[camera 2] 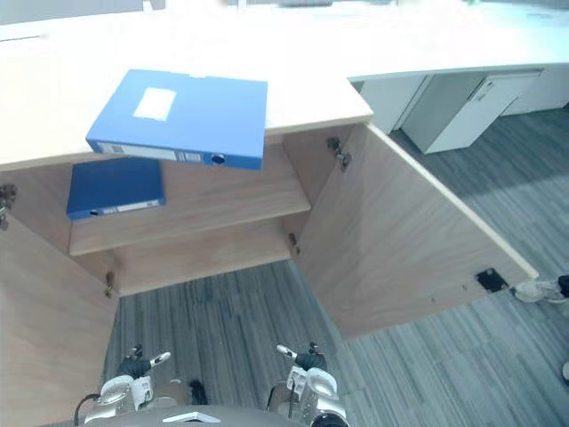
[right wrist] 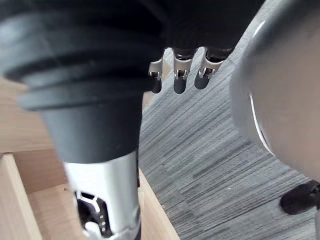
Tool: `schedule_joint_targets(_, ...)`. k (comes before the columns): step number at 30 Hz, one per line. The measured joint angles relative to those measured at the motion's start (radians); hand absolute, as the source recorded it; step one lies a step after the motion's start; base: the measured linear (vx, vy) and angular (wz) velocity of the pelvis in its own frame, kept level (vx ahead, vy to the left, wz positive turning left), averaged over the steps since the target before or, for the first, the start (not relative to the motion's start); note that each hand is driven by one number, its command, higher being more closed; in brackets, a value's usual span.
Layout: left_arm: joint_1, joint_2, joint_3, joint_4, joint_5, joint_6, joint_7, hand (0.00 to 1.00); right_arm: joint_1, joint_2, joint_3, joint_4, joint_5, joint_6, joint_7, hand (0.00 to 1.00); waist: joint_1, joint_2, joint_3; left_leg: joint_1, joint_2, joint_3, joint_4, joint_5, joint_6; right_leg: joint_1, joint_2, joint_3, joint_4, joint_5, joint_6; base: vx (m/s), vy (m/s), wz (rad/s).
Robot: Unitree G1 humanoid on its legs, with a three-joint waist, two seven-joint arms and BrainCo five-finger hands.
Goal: Walk over to the cabinet, pick up the folder, carry it to the office cabinet, place the folder inside the office cabinet, then close the office cabinet door
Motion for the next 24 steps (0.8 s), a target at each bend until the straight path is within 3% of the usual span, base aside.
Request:
schedule_joint_targets(2,0.001,0.0,0.0,0.007,0.0,0.0,0.0,0.0,-0.002,-0.004,0.006,-0.001,0.0,-0.002,0.0,0.0,-0.009,0.0,0.0,0.03,-0.001,-0.008,-0.04,0.005,-0.027,-0.028,0.03,0.002,-0.183,0.02,-0.008,0.2,-0.099,0.24)
schedule_joint_targets(3,0.003,0.001,0.002,0.008,0.004,0.001,0.0,0.0,0.0,-0.005,0.008,0.001,0.0,-0.001,0.0,0.0,-0.011,-0.008,-0.004,0.042,-0.014,-0.023,-0.048,-0.002,-0.047,-0.033,0.045,0.026,-0.325,0.087,-0.025,0.26,-0.194,0.48)
schedule_joint_targets(4,0.003,-0.002,0.01,0.013,0.018,0.001,0.001,0.0,0.005,-0.011,0.006,0.002,0.001,-0.001,0.001,0.0,-0.016,-0.026,-0.016,0.052,-0.03,-0.052,-0.044,-0.017,-0.069,-0.028,0.044,0.054,-0.363,0.18,-0.035,0.26,-0.194,0.47)
schedule_joint_targets(5,-0.001,-0.01,0.014,0.018,0.018,0.003,0.002,0.0,0.003,-0.015,0.006,0.005,0.0,-0.001,0.0,0.0,-0.016,-0.013,-0.015,0.058,-0.024,-0.064,-0.043,-0.02,-0.073,-0.024,0.045,0.042,-0.357,0.178,-0.036,0.31,-0.198,0.49)
schedule_joint_targets(7,0.006,-0.06,0.041,0.016,0.022,0.002,0.001,0.0,0.002,-0.062,0.0,0.021,0.001,0.0,0.0,0.0,-0.016,0.056,-0.032,0.057,0.02,-0.108,-0.024,-0.032,-0.103,0.011,0.066,-0.025,-0.351,0.118,-0.054,0.31,-0.168,0.54)
schedule_joint_targets(8,0.005,-0.063,0.042,0.016,0.022,0.003,0.0,0.0,0.001,-0.065,0.0,0.022,0.001,0.0,0.0,0.0,-0.018,0.06,-0.031,0.056,0.026,-0.115,-0.008,-0.033,-0.104,0.017,0.067,-0.033,-0.351,0.113,-0.056,0.32,-0.229,0.7)
schedule_joint_targets(11,0.0,-0.066,0.056,-0.005,0.029,0.002,-0.001,0.0,0.003,-0.068,0.005,0.033,0.002,0.004,-0.001,0.0,-0.014,0.065,-0.026,-0.105,0.121,-0.16,0.393,-0.039,-0.112,0.112,0.086,-0.096,-0.362,0.06,-0.078,0.2,-0.155,0.47)
schedule_joint_targets(13,-0.002,-0.063,0.059,-0.014,0.028,0.001,-0.001,0.0,0.004,-0.067,0.003,0.041,0.006,0.007,-0.001,0.0,-0.004,0.061,-0.025,-0.165,0.152,-0.136,0.502,-0.046,-0.103,0.153,0.091,-0.101,-0.363,0.039,-0.084,0.18,-0.049,-0.03)
schedule_joint_targets(17,-0.006,-0.068,0.066,-0.026,0.028,0.001,-0.001,0.0,0.007,-0.067,0.0,0.039,0.012,0.007,-0.003,0.0,-0.006,0.055,-0.022,-0.182,0.14,-0.08,0.305,-0.025,-0.073,0.18,0.071,-0.097,-0.374,0.032,-0.062,0.14,0.074,-0.06)
schedule_joint_targets(18,-0.007,-0.071,0.068,-0.025,0.028,0.001,-0.001,0.0,0.008,-0.067,-0.002,0.038,0.011,0.008,-0.003,0.0,-0.006,0.055,-0.024,-0.173,0.127,-0.079,0.212,0.016,-0.084,0.178,0.064,-0.095,-0.364,0.022,-0.041,0.09,0.125,0.11)
schedule_joint_targets(19,-0.011,-0.072,0.067,-0.024,0.028,0.002,-0.001,0.0,0.007,-0.062,-0.003,0.039,0.011,0.009,-0.003,0.0,-0.005,0.051,-0.028,-0.155,0.108,-0.08,0.183,0.016,-0.085,0.176,0.056,-0.087,-0.361,0.02,-0.033,0.11,0.138,0.17)
schedule_joint_targets(21,-0.009,-0.047,0.069,-0.03,0.028,0.002,0.0,0.0,0.01,-0.03,-0.03,0.04,0.01,0.01,-0.002,0.0,-0.001,0.004,-0.032,-0.121,0.058,-0.061,0.103,0.038,-0.08,0.184,0.025,-0.07,-0.398,0.038,-0.008,0.1,0.123,0.1)
schedule_joint_targets(24,0.005,-0.038,0.068,-0.021,0.03,0.006,-0.001,0.0,0.014,-0.02,-0.039,0.04,0.009,0.009,-0.002,0.0,-0.006,-0.001,-0.038,-0.068,0.025,-0.049,0.047,0.048,-0.069,0.233,0.012,-0.065,-0.452,0.062,0.011,0.08,0.109,-0.04)
